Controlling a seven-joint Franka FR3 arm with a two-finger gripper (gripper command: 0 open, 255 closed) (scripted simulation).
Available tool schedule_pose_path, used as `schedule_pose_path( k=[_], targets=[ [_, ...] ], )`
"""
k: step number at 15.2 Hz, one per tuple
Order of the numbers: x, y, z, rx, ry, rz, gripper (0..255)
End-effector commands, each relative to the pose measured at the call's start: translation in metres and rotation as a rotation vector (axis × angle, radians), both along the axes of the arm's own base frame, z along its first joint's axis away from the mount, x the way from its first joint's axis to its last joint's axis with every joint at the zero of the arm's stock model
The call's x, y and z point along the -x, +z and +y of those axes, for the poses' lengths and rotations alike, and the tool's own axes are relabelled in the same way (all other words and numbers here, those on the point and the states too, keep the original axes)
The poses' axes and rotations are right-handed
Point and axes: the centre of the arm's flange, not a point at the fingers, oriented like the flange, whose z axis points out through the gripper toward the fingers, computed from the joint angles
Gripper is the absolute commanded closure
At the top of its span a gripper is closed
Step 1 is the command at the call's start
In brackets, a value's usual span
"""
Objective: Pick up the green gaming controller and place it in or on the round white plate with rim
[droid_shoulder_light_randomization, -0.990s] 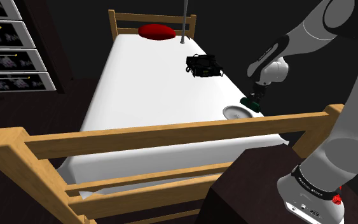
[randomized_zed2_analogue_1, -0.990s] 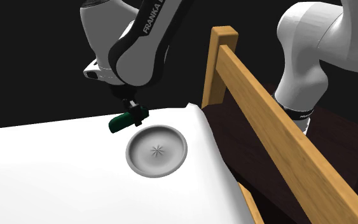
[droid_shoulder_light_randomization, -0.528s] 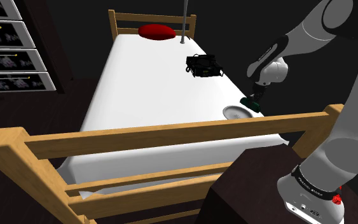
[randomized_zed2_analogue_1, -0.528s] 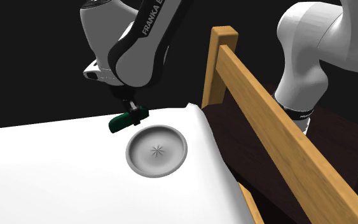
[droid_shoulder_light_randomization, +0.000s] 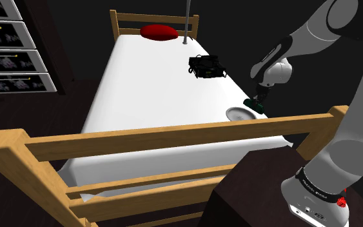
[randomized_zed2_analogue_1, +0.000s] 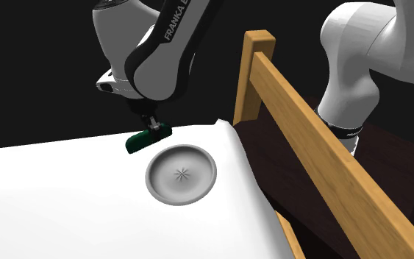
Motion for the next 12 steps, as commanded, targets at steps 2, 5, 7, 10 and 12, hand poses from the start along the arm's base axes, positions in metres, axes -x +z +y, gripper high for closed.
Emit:
schedule_pose_path(
  k=[2,5,7,10,12],
  targets=[
    [0.000,0.005,0.000,0.000,0.000,0.001,255],
    [0.000,0.021,0.000,0.000,0.000,0.001,255],
    [0.000,0.031,0.000,0.000,0.000,0.001,255],
    [0.000,0.047,0.000,0.000,0.000,0.001,255],
    [0.000,0.058,0.000,0.000,0.000,0.001,255]
  ],
)
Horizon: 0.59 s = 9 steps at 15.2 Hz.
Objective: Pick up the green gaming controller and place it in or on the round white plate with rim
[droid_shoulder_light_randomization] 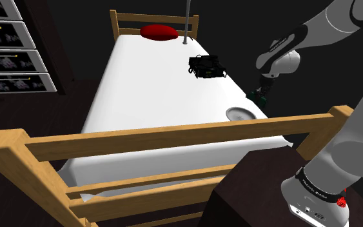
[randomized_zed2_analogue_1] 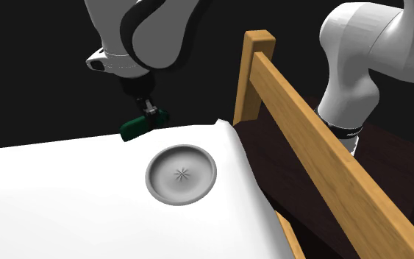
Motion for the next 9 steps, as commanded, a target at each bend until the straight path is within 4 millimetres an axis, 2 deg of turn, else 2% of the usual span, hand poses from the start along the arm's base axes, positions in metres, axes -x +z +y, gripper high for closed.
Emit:
schedule_pose_path(
  k=[1,6,7,9],
  targets=[
    [0.000,0.011,-0.001,0.000,0.000,0.000,255],
    [0.000,0.037,-0.001,0.000,0.000,0.000,255],
    [0.000,0.037,-0.001,0.000,0.000,0.000,255],
    [0.001,0.038,0.026,0.000,0.000,0.000,255]
  ],
)
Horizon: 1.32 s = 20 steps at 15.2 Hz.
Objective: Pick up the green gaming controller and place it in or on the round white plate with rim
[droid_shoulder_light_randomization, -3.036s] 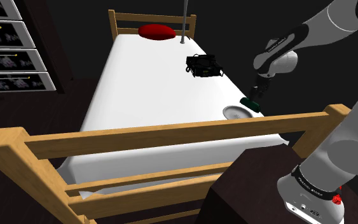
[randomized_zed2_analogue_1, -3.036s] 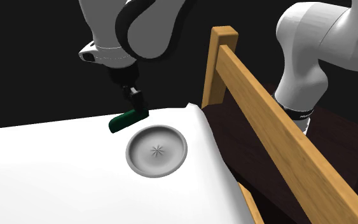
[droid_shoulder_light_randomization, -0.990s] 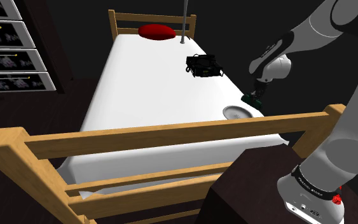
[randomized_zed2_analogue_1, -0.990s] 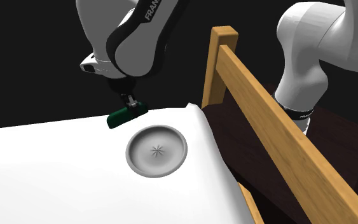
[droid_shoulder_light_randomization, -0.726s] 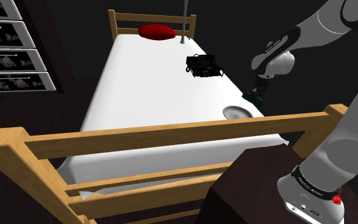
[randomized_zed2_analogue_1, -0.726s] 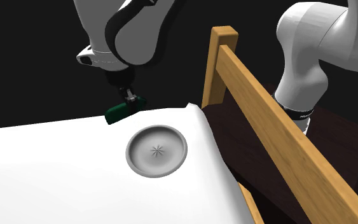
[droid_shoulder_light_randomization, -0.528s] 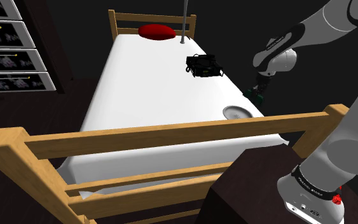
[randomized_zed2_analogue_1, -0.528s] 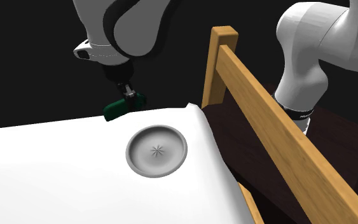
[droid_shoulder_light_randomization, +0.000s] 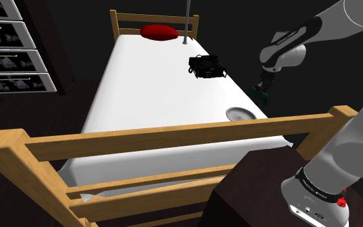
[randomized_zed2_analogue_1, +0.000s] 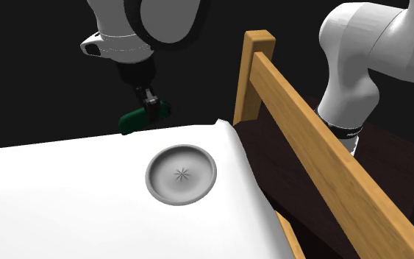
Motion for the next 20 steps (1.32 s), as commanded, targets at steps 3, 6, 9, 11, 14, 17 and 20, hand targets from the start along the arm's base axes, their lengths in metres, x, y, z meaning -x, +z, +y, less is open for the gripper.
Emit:
schedule_pose_path(
  k=[3,6,9,11,14,17,20],
  targets=[
    [0.001,0.001,0.050,0.001,-0.001,0.000,255],
    [0.002,0.002,0.089,0.001,-0.001,0.000,255],
    [0.002,0.002,0.134,0.001,-0.001,0.000,255],
    [0.002,-0.008,0.134,0.001,-0.001,0.000,255],
    [0.002,-0.024,0.134,0.001,-0.001,0.000,255],
    [0.002,-0.040,0.134,0.001,-0.001,0.000,255],
    [0.002,-0.056,0.134,0.001,-0.001,0.000,255]
  ],
)
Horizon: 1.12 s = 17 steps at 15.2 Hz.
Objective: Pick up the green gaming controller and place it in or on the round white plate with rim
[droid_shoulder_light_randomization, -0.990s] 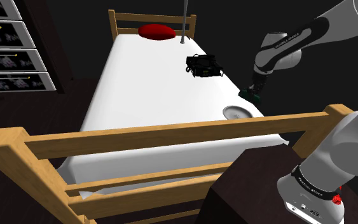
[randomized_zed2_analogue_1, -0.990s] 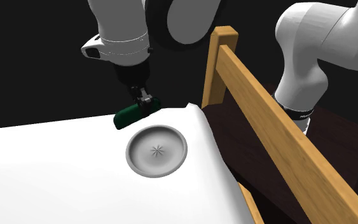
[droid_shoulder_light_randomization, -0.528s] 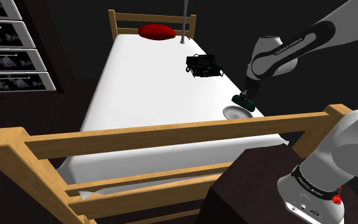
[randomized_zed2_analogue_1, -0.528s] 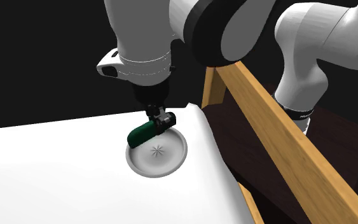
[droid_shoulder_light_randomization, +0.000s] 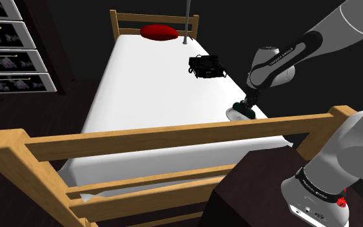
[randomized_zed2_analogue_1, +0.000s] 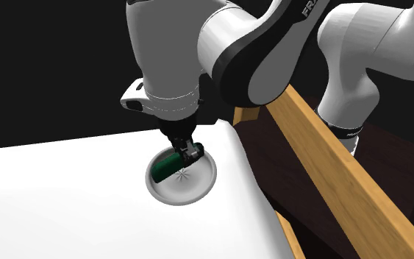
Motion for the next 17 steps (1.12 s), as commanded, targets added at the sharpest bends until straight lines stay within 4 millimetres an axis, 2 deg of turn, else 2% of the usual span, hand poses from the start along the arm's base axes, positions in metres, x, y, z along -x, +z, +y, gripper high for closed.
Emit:
schedule_pose_path(
  k=[1,2,10,11,16,17],
  targets=[
    [0.001,-0.010,-0.001,0.000,0.000,-0.001,255],
    [0.001,-0.018,-0.001,0.000,0.000,-0.001,255],
    [0.001,-0.018,-0.001,0.000,0.000,-0.001,255],
    [0.001,-0.018,-0.001,0.000,0.000,-0.001,0],
    [0.001,-0.018,-0.001,0.000,0.000,-0.001,0],
    [0.001,-0.005,0.000,0.000,0.000,-0.001,0]
  ],
)
